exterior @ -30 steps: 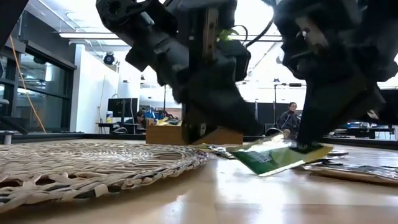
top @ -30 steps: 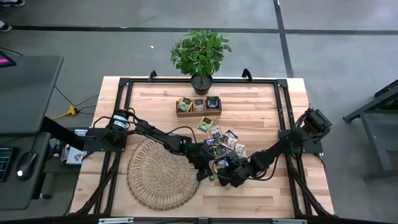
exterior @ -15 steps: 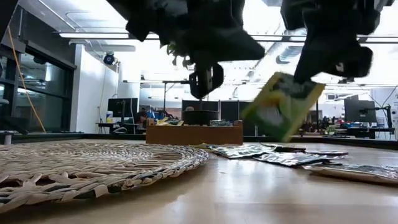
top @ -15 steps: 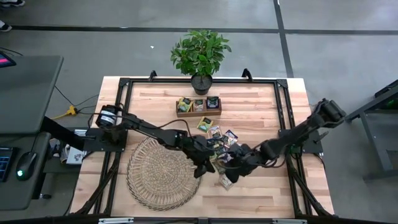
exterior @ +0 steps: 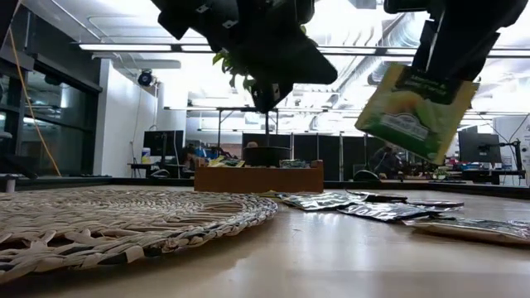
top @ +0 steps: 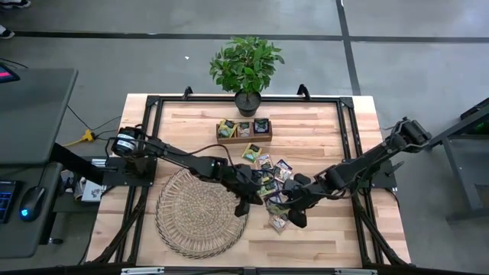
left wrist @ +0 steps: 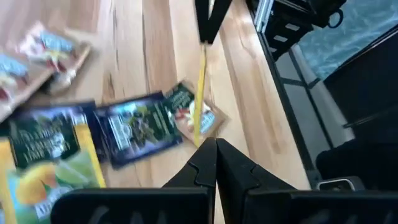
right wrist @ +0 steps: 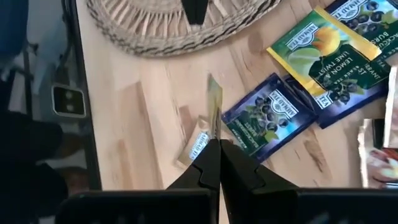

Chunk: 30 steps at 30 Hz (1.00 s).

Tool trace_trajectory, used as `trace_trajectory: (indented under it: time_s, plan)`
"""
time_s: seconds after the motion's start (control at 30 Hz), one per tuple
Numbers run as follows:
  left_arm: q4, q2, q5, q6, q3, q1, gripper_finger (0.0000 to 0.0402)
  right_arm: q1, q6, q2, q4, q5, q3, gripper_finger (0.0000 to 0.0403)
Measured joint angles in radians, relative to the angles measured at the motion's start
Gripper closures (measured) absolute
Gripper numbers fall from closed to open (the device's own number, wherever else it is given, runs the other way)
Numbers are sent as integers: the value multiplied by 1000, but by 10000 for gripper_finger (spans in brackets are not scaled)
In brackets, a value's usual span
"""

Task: Pick & Place Tea
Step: Put the yellow tea bag into the left section of the wooden organizer

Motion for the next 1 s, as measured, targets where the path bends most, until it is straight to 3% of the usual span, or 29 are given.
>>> trace_trajectory:
  time_s: [0.33, 0.63, 0.73, 1.0]
  plan:
    - [21, 0, -98, 257, 0, -1, 376, -11, -81, 0, -24, -1, 0, 403]
    - [213, 35, -147, 261, 4, 1, 282, -13, -96, 0, -34, 37, 0, 403]
    - [189, 55, -170, 259, -5, -1, 257, -13, -97, 0, -40, 41, 0, 403]
    - [247, 86, -178, 248, -2, 0, 234, -13, -102, 0, -42, 53, 1, 403]
